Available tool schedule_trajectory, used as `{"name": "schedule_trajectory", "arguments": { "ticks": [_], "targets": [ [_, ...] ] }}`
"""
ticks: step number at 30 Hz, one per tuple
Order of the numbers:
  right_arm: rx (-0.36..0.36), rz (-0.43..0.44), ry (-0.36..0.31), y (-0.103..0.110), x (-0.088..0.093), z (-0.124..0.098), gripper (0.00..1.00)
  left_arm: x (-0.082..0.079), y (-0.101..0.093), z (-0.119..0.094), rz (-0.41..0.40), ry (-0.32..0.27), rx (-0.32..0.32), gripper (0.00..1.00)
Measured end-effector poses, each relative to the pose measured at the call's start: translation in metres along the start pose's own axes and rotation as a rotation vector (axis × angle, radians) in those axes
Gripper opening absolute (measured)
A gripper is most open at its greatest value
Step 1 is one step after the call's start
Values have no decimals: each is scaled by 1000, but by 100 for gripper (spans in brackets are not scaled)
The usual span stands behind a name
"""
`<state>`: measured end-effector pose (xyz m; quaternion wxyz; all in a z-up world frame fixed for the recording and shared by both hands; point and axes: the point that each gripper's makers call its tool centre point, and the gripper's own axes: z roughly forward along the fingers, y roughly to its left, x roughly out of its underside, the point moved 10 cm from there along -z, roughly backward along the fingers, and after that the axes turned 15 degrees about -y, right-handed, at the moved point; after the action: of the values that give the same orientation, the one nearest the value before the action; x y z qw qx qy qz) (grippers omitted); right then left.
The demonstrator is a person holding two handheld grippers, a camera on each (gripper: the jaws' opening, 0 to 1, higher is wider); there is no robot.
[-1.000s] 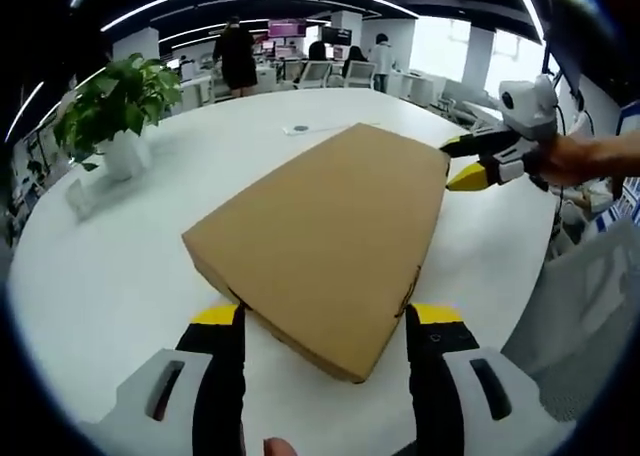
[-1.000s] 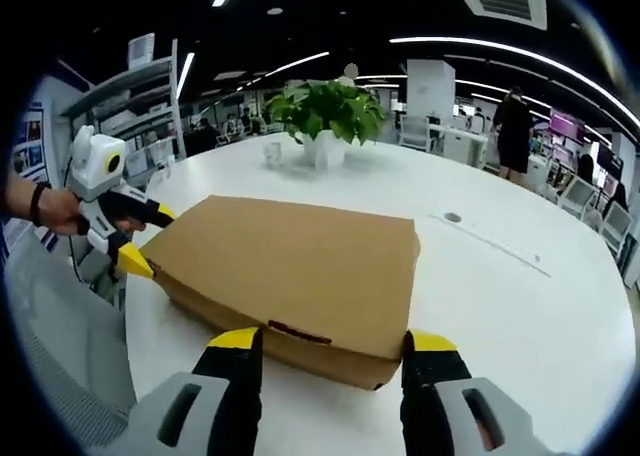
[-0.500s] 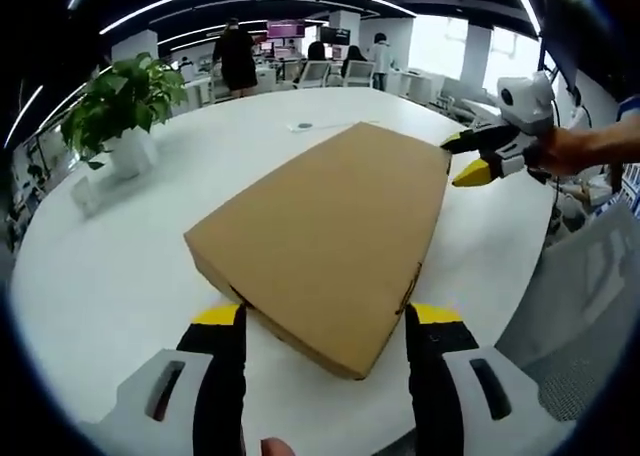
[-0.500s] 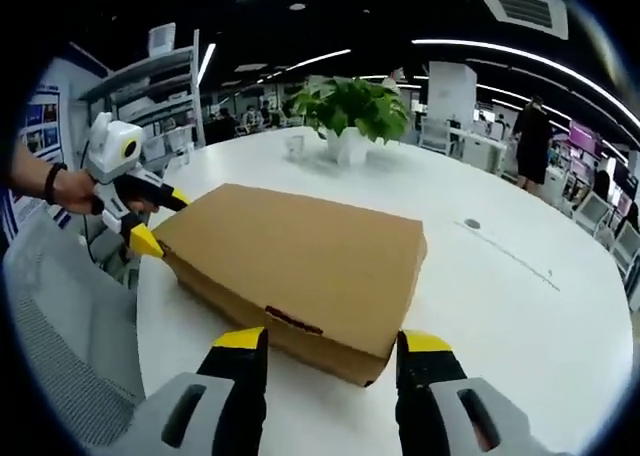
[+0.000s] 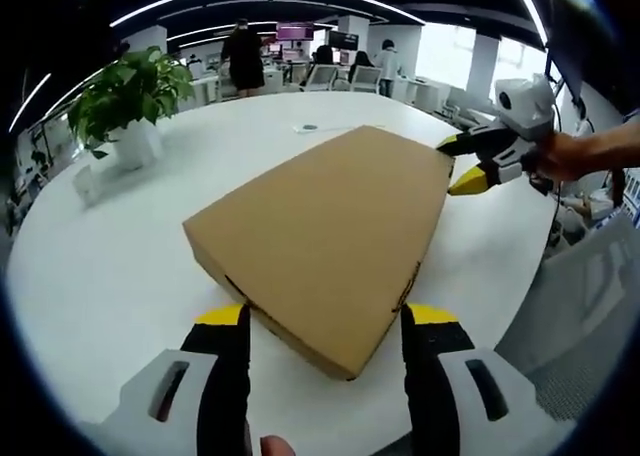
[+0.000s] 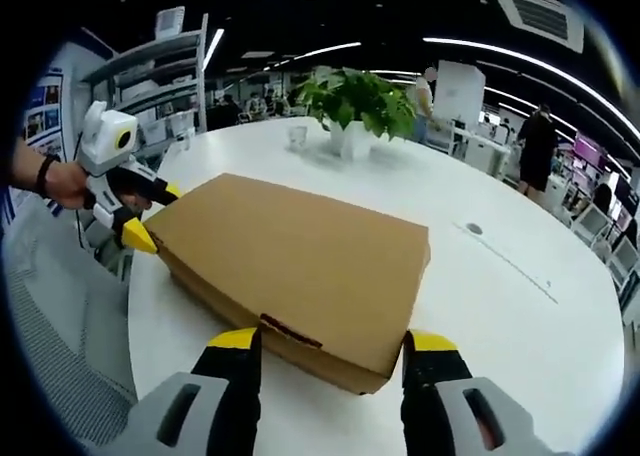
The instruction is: Operate the shoe box by opening the lid, removing the specified soft item, and placing it in the target area until the item is outside and the box remains undamaged.
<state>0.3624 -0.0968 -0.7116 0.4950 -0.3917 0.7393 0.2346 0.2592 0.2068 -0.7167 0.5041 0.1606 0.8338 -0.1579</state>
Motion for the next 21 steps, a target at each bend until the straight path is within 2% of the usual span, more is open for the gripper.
{"name": "schedule_trajectory", "arguments": {
  "ticks": [21],
  "targets": [
    [22, 59, -61, 5, -24, -15, 53, -18, 3, -15, -55, -55, -20, 56]
  ]
}}
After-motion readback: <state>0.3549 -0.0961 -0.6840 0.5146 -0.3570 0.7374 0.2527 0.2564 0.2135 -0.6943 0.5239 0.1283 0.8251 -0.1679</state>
